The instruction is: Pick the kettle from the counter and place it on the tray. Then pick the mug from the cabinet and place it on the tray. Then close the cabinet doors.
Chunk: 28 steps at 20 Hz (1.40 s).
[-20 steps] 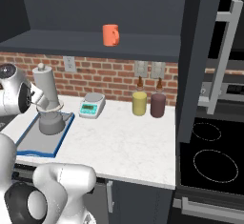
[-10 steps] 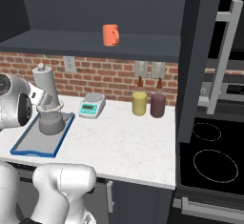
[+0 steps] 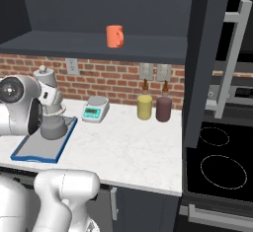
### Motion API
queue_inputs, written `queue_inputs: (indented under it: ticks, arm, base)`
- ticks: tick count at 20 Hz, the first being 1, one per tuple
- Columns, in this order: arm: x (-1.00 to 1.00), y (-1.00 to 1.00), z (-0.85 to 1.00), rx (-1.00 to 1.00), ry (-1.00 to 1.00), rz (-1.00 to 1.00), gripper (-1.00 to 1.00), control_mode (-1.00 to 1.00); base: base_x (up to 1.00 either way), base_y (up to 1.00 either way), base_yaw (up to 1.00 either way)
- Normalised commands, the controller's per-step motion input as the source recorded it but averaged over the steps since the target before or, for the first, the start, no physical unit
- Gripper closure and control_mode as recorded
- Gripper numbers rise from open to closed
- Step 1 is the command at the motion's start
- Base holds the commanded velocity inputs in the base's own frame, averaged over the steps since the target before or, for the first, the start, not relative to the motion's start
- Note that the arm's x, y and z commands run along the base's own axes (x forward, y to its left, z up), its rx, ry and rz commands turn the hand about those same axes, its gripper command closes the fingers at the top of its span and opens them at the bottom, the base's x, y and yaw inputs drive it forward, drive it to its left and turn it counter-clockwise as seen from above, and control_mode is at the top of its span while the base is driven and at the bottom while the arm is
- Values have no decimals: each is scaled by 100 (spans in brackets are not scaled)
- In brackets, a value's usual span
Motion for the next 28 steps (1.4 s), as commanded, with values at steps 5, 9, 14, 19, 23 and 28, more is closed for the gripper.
queue_inputs:
  ticks: [5, 9, 14, 19, 23, 28]
  arm:
    - [-15, -38, 47, -1, -2, -2, -100, -100]
    - [-7, -43, 54, 0, 12, -6, -100, -100]
    - [-1, -54, 46, 0, 26, -4, -100, -100]
    - [0, -53, 36, 0, 15, 1, -100, -100]
    - [6, -58, 17, 0, 0, 5, -100, -100]
    - [12, -48, 1, -6, 0, 5, -100, -100]
  base:
    - [0, 0, 0]
    - [0, 0, 0]
    - [0, 0, 0]
    - [0, 0, 0]
    - [0, 0, 0]
    - [0, 0, 0]
